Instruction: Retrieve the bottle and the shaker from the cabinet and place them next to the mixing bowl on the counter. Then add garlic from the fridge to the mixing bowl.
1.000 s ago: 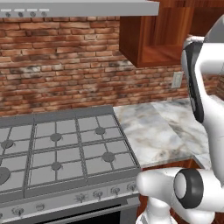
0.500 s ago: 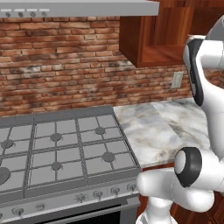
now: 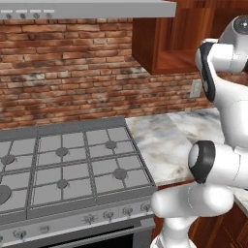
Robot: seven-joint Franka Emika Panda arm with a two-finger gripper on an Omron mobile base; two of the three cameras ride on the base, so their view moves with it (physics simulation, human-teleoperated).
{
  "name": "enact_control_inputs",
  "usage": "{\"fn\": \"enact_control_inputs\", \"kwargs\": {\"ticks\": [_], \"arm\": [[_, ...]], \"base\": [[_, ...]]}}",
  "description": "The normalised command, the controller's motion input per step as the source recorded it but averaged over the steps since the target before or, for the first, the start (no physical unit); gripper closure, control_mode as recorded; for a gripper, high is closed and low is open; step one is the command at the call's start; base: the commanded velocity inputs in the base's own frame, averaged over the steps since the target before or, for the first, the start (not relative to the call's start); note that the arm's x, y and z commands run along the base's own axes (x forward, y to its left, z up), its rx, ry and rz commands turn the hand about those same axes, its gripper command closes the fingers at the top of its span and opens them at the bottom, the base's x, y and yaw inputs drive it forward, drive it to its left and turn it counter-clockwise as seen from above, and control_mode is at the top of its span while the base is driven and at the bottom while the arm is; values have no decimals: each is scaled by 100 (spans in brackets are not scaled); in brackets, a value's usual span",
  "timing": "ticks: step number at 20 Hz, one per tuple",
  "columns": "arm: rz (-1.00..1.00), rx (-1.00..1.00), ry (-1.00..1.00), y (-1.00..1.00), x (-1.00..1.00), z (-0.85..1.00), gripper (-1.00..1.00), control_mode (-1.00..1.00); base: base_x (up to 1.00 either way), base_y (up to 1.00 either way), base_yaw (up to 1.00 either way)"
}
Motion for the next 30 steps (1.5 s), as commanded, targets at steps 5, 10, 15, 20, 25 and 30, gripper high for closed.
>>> {"fn": "enact_control_inputs", "kwargs": {"ticks": [5,10,15,20,25,30], "arm": [[0,0,0,-17,72,-11,-100,-100],[0,2,0,-35,55,-7,-100,-100],[0,4,0,-43,47,0,-100,-100],[0,3,3,-25,47,0,-100,-100],[0,1,3,-17,51,0,-100,-100],[0,2,2,-16,44,0,-100,-100]], "base": [[0,0,0],[0,0,0],[0,0,0],[0,0,0],[0,0,0],[0,0,0]]}}
